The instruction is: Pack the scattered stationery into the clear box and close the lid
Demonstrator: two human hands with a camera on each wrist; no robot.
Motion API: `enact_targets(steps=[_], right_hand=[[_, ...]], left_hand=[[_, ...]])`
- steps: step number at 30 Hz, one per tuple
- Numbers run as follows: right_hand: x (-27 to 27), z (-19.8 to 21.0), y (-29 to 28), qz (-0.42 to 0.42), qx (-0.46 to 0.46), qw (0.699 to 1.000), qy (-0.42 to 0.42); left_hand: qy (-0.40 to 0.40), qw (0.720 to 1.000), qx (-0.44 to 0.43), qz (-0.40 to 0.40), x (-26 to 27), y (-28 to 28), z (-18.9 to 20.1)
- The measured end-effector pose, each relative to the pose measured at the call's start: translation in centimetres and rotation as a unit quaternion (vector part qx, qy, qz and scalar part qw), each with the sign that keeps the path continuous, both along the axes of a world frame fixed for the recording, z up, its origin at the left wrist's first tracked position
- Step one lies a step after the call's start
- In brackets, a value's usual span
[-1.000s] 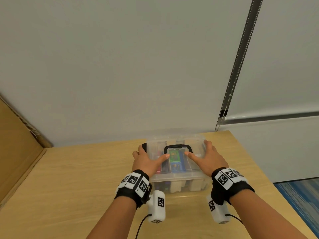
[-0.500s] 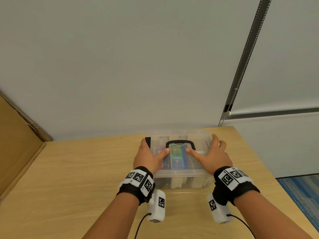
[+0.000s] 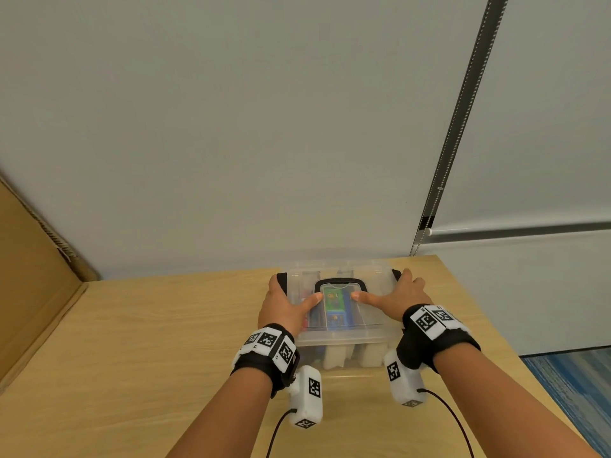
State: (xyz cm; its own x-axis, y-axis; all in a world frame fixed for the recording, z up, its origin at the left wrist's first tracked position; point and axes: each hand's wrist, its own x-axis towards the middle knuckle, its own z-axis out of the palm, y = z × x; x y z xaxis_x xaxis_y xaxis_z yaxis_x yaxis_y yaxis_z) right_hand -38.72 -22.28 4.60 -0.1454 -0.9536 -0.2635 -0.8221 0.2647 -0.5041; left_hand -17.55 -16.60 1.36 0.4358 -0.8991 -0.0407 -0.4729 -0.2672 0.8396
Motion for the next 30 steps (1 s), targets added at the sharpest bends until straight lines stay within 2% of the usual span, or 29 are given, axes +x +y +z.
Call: enact_targets(steps=[2, 5, 8, 14, 19, 25, 28, 30], right_hand=[[0.0, -0.3, -0.1, 0.000, -0.004, 1.000, -0.018], [0.1, -1.1, 0.6, -0.005, -0.059, 0.998, -0.028], [0.2, -1.6, 1.2, -0.010, -0.104, 0.995, 0.005], [0.2, -1.7, 0.9, 0.005, -0.114, 0.992, 0.058], [0.2, -1.5, 0.7, 0.051, -0.133, 0.982, 0.123], [0.0, -1.6, 0.1, 0.045, -0.132, 0.990, 0.028], [-0.1, -1.6, 0.2, 0.066, -0.128, 0.989, 0.045], [0.0, -1.6, 0.9, 0.108, -0.148, 0.978, 0.099]], left_hand=[[0.003, 1.000, 0.000, 0.002, 0.0, -0.1, -0.2], [0.000, 1.000, 0.002, 0.006, 0.1, -0.3, -0.4], [-0.001, 1.000, 0.005, 0.006, 0.2, -0.4, -0.5], [0.000, 1.000, 0.002, 0.009, 0.1, -0.4, -0.6], [-0.010, 1.000, 0.011, 0.016, 0.0, -0.6, -0.6], [-0.020, 0.999, 0.029, 0.013, 0.1, -0.5, 0.2], [-0.056, 0.996, 0.063, -0.014, 0.3, -0.1, 1.0], [-0.132, 0.986, 0.097, -0.037, 0.5, 0.7, 1.7]])
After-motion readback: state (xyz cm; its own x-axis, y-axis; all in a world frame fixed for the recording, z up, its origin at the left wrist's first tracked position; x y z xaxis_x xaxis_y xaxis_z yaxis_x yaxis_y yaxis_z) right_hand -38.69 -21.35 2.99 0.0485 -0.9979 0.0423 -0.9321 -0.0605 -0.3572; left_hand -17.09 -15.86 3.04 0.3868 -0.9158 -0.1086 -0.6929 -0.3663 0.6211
